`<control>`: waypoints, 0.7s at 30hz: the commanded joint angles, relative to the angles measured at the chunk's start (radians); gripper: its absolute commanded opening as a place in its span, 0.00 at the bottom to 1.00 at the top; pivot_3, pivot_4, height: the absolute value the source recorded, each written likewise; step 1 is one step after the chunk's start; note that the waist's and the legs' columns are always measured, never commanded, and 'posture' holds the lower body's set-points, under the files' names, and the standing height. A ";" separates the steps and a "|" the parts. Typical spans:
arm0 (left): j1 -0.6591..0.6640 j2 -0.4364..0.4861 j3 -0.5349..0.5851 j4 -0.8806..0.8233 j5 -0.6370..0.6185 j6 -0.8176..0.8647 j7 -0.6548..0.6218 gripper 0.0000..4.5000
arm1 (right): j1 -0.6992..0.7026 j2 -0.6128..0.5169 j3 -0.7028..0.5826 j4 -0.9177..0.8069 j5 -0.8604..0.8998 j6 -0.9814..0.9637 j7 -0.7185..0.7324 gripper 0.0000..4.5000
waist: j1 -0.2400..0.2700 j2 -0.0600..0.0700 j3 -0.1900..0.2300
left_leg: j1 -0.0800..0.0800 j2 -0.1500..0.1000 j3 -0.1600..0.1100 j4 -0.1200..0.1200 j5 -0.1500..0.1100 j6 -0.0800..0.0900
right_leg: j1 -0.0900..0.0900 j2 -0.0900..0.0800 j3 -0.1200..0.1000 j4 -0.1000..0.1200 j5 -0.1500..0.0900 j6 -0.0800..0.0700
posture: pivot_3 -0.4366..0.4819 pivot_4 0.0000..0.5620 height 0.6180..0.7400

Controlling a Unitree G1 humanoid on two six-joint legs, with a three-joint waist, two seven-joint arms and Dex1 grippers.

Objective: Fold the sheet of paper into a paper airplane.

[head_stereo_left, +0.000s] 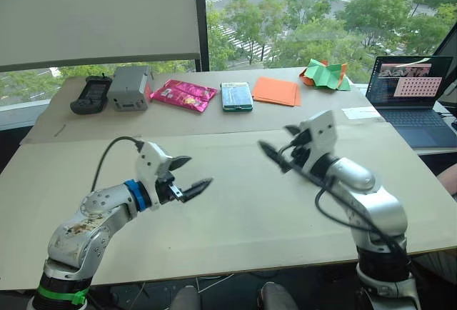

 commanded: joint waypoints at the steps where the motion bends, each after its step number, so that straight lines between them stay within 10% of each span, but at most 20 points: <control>1: 0.030 -0.047 0.063 0.100 0.103 -0.114 0.109 1.00 | 0.073 -0.043 0.102 0.010 -0.046 -0.121 0.047 0.99 | 0.005 0.000 0.000 | -0.002 0.000 0.000 0.001 0.000 0.000 | 0.000 0.000 0.000 -0.001 0.000 0.000 | 0.48 0.27 0.72; 21: 0.126 -0.177 0.120 0.179 0.184 -0.275 0.189 1.00 | 0.154 -0.007 0.114 0.309 -0.233 -0.438 -0.065 0.99 | 0.010 -0.002 0.001 | -0.006 -0.001 0.001 0.002 -0.002 -0.004 | -0.001 -0.002 0.000 0.000 0.000 0.000 | 0.48 0.27 0.72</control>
